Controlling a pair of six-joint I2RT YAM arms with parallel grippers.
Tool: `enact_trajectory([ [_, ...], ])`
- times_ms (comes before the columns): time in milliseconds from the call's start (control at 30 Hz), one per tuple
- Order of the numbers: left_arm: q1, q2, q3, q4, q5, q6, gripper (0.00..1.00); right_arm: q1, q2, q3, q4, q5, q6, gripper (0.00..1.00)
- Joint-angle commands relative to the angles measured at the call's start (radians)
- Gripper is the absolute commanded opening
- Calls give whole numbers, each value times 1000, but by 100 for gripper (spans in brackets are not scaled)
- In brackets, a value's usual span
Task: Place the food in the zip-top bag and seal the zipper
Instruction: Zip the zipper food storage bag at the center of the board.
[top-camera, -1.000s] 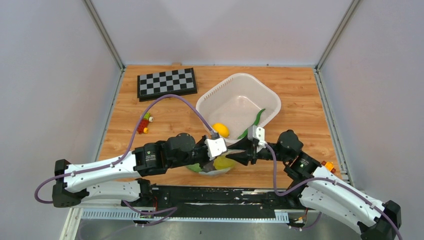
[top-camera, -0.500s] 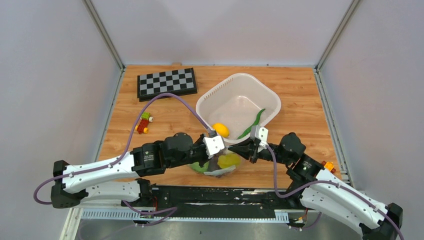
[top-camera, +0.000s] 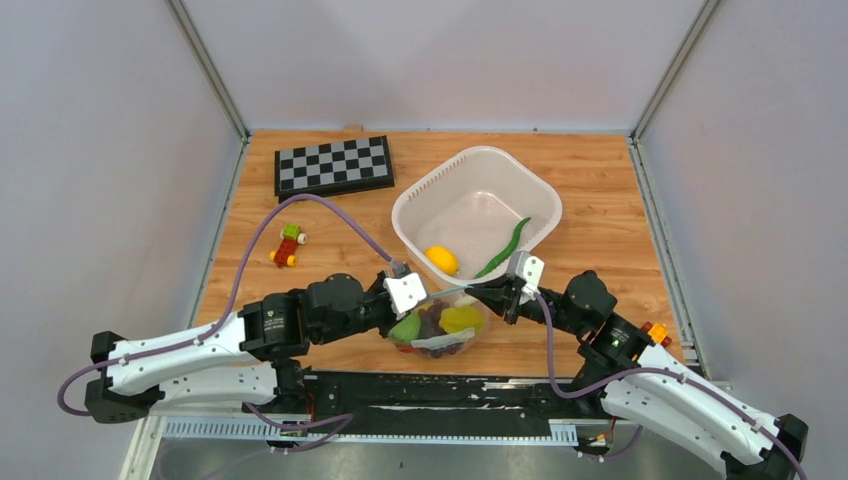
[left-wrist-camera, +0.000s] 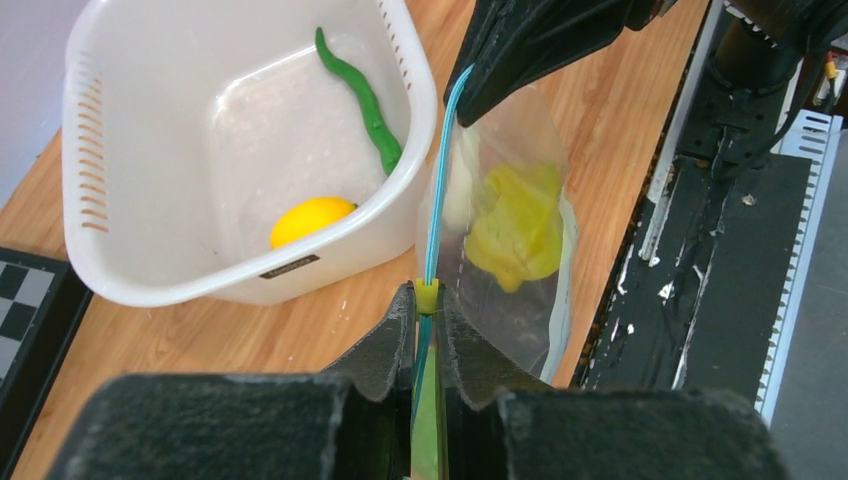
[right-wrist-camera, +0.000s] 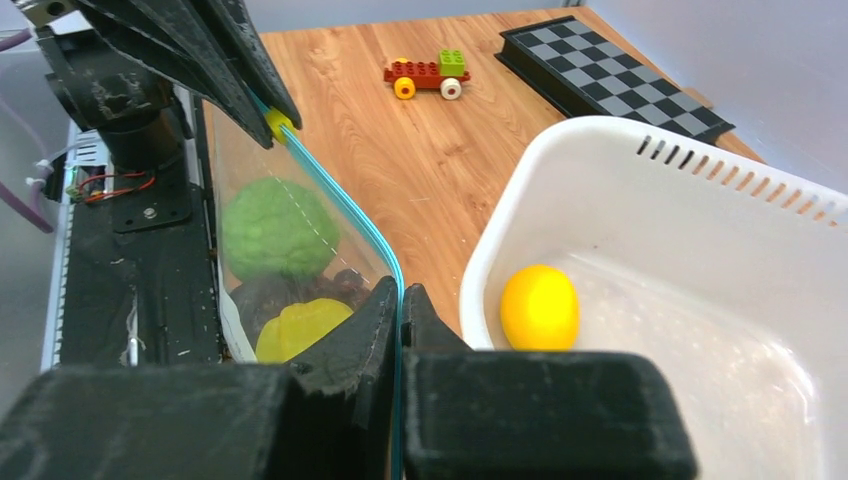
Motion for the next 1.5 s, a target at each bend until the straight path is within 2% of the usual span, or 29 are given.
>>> enact_trajectory([
  [0, 1, -40, 2, -42, -63, -16, 7, -8, -24, -9, 5, 154, -13, 0],
  [267, 1, -30, -11, -76, -131, -21, 7, -7, -54, -42, 35, 255, 1, 0],
  [933, 2, -98, -40, -80, -233, -16, 6, -8, -61, -52, 38, 272, -1, 0],
  [1467, 2, -186, -26, -181, -283, -17, 6, -9, -47, -55, 52, 331, 20, 0],
])
